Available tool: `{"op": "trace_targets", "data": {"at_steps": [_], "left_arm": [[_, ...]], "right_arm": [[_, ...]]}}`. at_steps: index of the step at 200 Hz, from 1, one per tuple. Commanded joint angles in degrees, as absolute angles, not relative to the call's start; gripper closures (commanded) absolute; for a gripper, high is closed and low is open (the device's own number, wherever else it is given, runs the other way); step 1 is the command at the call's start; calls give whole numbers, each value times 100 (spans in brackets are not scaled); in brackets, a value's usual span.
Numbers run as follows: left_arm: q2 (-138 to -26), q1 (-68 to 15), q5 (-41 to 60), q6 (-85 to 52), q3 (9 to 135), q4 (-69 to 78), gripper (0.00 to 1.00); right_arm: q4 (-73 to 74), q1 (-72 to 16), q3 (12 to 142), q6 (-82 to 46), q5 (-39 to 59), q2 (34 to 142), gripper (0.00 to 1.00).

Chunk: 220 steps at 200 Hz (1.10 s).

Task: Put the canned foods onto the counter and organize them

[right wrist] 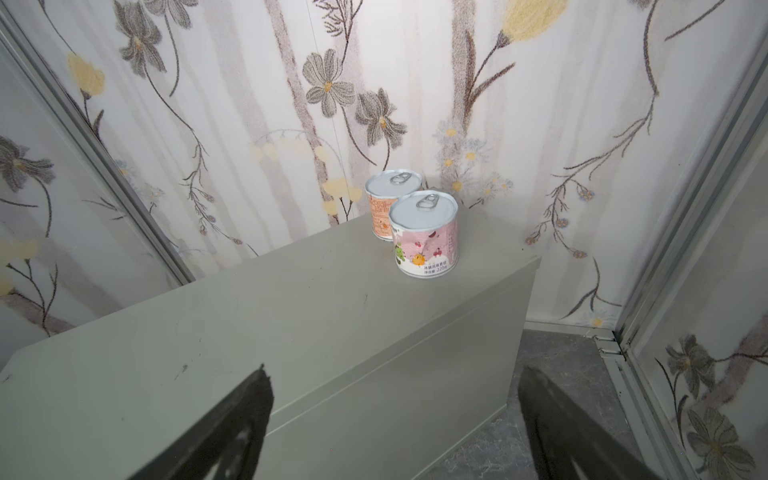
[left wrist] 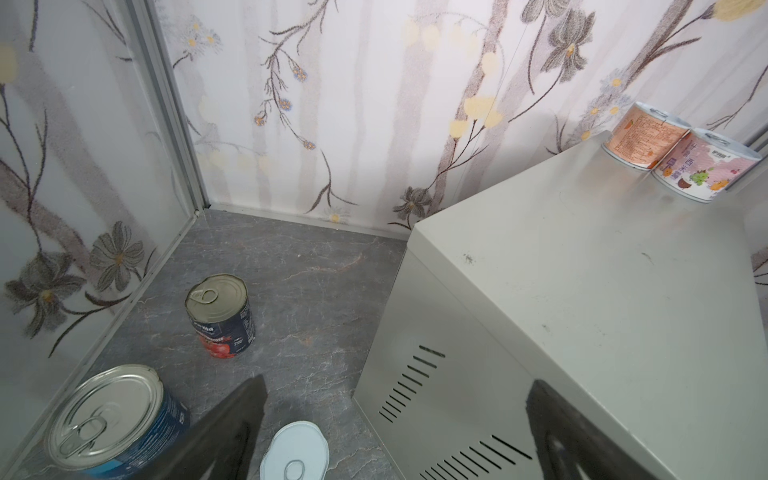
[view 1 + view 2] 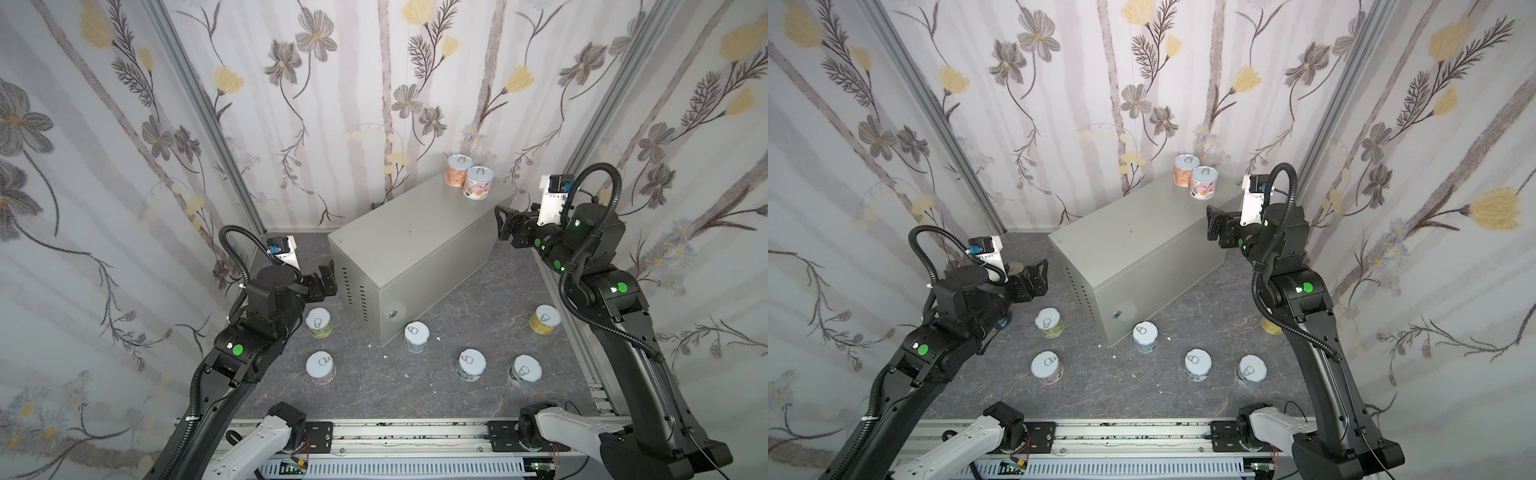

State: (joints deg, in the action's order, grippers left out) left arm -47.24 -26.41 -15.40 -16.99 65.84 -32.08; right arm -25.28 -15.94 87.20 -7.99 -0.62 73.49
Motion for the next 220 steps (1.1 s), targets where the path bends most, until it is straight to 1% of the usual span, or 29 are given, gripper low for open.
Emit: {"op": "trace_targets", "data": {"at_steps": [1,47,77,108,136,168,203,220], "left_arm": [[-4551,-2637,-1655,-1961,6365,-3396,0],[-4166,-2637,-1635,-2181,5785,-3524,0],[-3926,-2641,-1600,-2265,5325,-3550,0],[-3762,-2663,-1589,-2543,4891,-3475,0],[-3848,-2671,-1632,-2628,4735,-3396,0],[-3859,-2664,-1791,-2861,4423,-3295,0],[-3723,-2669,-1986,-3126,4035,-3131,0],[-3691,-2666,-1983,-3133,3980,-3059,0]], "right_arm": [[-2585,-1736,8226,-986,-70,6957,8],[-2628,-2191,6953,-1222,-255,6043,8],[-2527,-2325,6128,-1469,112,5547,9],[-2390,-2547,5301,-1678,204,5212,9],[-2234,-2694,4650,-1837,240,5124,9],[-2238,-2825,4046,-2215,-13,5047,7],[-2431,-3121,3604,-2769,-421,5146,8],[-2545,-3409,3472,-3080,-780,5280,5]]}}
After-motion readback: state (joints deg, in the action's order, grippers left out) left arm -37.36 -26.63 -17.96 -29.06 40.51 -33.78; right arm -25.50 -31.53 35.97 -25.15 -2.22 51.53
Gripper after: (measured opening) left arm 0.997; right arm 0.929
